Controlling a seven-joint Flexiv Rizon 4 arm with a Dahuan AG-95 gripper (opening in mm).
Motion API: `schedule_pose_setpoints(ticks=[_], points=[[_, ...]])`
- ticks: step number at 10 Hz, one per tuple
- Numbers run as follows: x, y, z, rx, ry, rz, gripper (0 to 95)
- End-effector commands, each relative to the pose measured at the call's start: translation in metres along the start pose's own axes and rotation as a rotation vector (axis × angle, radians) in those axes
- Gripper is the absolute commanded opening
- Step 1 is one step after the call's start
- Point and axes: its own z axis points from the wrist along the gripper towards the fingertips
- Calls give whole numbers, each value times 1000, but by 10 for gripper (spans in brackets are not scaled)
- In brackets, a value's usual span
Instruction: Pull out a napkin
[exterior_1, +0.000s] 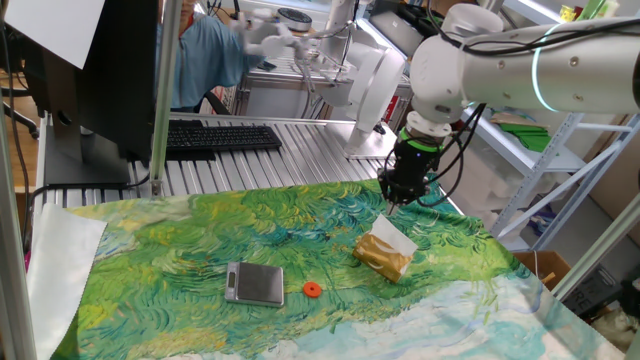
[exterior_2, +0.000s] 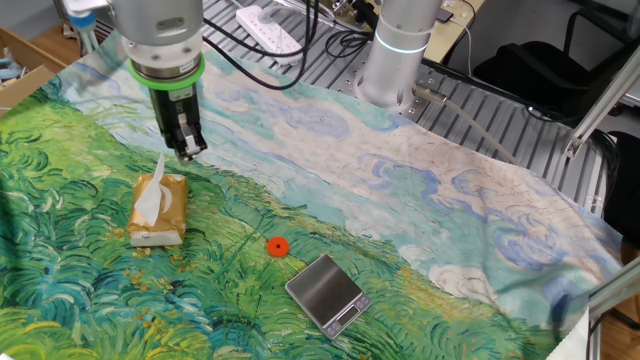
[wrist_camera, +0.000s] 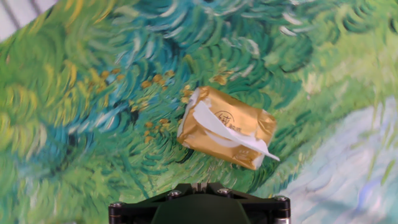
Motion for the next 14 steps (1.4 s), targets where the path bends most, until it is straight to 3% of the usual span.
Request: schedule_pose_setpoints(ticks=[1,3,14], points=[[0,0,0,-1,-2,252,0],[0,0,0,-38,-29,259,0],[1,0,-1,-21,-24,228,0]])
